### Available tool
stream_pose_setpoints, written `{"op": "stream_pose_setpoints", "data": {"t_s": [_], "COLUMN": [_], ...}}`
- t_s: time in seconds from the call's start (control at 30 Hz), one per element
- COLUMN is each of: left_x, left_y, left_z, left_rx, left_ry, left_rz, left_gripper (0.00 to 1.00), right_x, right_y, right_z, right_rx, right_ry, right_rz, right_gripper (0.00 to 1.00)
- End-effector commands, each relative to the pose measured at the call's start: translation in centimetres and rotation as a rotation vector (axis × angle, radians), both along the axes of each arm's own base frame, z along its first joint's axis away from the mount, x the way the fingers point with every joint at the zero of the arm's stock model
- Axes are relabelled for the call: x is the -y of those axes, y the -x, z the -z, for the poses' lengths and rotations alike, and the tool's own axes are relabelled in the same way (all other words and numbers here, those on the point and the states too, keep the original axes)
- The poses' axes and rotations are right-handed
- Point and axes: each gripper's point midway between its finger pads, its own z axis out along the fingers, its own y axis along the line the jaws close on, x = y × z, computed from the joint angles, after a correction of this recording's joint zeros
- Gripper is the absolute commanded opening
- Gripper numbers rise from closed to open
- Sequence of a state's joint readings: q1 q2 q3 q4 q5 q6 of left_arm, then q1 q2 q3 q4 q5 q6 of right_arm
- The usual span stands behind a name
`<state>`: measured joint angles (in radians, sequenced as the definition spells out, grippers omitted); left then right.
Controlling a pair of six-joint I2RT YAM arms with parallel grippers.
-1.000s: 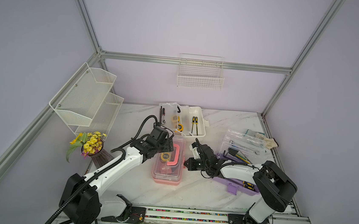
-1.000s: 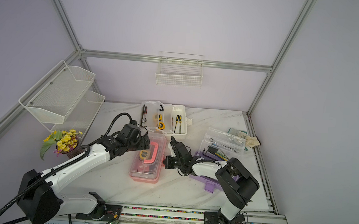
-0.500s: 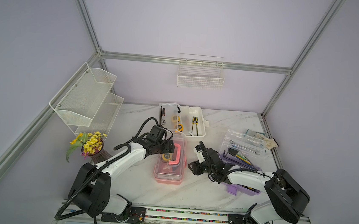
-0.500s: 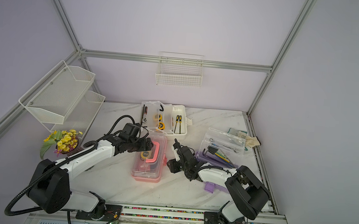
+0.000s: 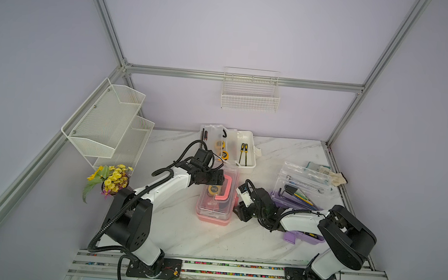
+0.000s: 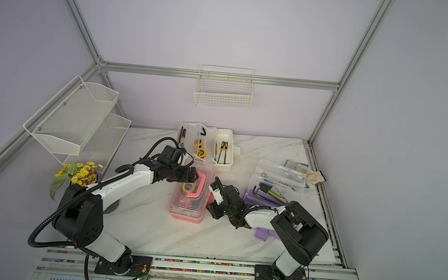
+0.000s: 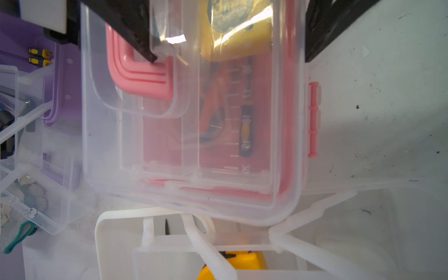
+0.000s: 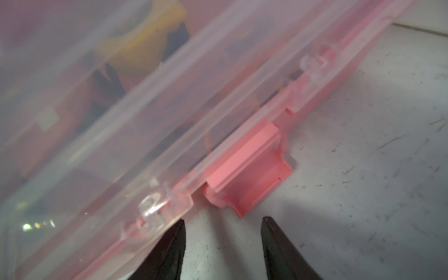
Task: Close toolboxes
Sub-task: Adjust the toolbox at the center of the board.
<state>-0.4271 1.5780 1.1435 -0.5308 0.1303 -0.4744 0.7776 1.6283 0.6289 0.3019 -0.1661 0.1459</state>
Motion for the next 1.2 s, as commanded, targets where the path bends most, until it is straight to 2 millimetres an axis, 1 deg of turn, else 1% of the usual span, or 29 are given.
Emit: {"op": "stream_pose_setpoints", "data": {"t_s": [0.0, 0.03, 0.13, 0.2, 0.23, 0.27, 0.33, 0.43, 0.53, 0.63, 0.73, 0.87, 0.9, 0.93, 1.17], "left_x": [-0.4, -1.0, -3.2, -4.7, -5.3, -6.1, -6.9, -7.0, -6.4, -5.5, -5.1, -4.6, -4.5, -4.3, -3.8], "left_y": [-0.8, -0.6, -0.1, 0.0, -0.2, -0.1, -0.3, -0.4, -0.2, 0.2, 0.6, 1.0, 1.0, 1.0, 1.5], "left_z": [-2.2, -2.6, -3.5, -4.4, -4.5, -6.0, -6.9, -7.3, -6.4, -5.0, -4.0, -3.6, -3.5, -2.2, -0.6], "left_rx": [0.049, 0.057, 0.08, 0.11, 0.118, 0.159, 0.185, 0.192, 0.161, 0.107, 0.079, 0.066, 0.064, 0.027, -0.018], "left_ry": [-0.011, -0.021, -0.046, -0.055, -0.066, -0.063, -0.067, -0.058, -0.037, -0.002, 0.012, 0.041, 0.046, 0.039, 0.056], "left_rz": [-0.001, -0.012, -0.063, -0.096, -0.113, -0.132, -0.155, -0.152, -0.129, -0.102, -0.092, -0.07, -0.066, -0.062, -0.048], "left_gripper": [0.97, 1.0, 1.0, 1.0, 1.0, 1.0, 1.0, 1.0, 1.0, 1.0, 1.0, 1.0, 0.99, 0.99, 0.97], "right_x": [-4.3, -4.7, -6.4, -7.7, -8.2, -8.5, -8.2, -6.8, -5.5, -4.2, -3.0, -2.3, -2.2, -2.2, -3.9], "right_y": [0.4, 0.7, 1.4, 1.8, 1.9, 1.8, 1.7, 1.8, 2.2, 2.2, 1.5, 0.4, 0.3, 0.1, -0.2], "right_z": [-3.7, -3.6, -3.6, -3.6, -3.6, -3.5, -3.1, -3.0, -2.4, -1.6, -0.8, -0.3, -0.3, -0.3, -0.1], "right_rx": [0.084, 0.078, 0.06, 0.058, 0.058, 0.057, 0.051, 0.078, 0.092, 0.12, 0.171, 0.183, 0.191, 0.201, 0.235], "right_ry": [-0.14, -0.145, -0.164, -0.176, -0.176, -0.173, -0.15, -0.117, -0.07, -0.022, 0.042, 0.058, 0.056, 0.046, -0.009], "right_rz": [-0.096, -0.103, -0.127, -0.148, -0.154, -0.152, -0.138, -0.116, -0.108, -0.09, -0.066, -0.064, -0.064, -0.06, -0.109], "right_gripper": [0.54, 0.54, 0.54, 0.54, 0.54, 0.53, 0.53, 0.53, 0.54, 0.55, 0.56, 0.57, 0.57, 0.58, 0.62]}}
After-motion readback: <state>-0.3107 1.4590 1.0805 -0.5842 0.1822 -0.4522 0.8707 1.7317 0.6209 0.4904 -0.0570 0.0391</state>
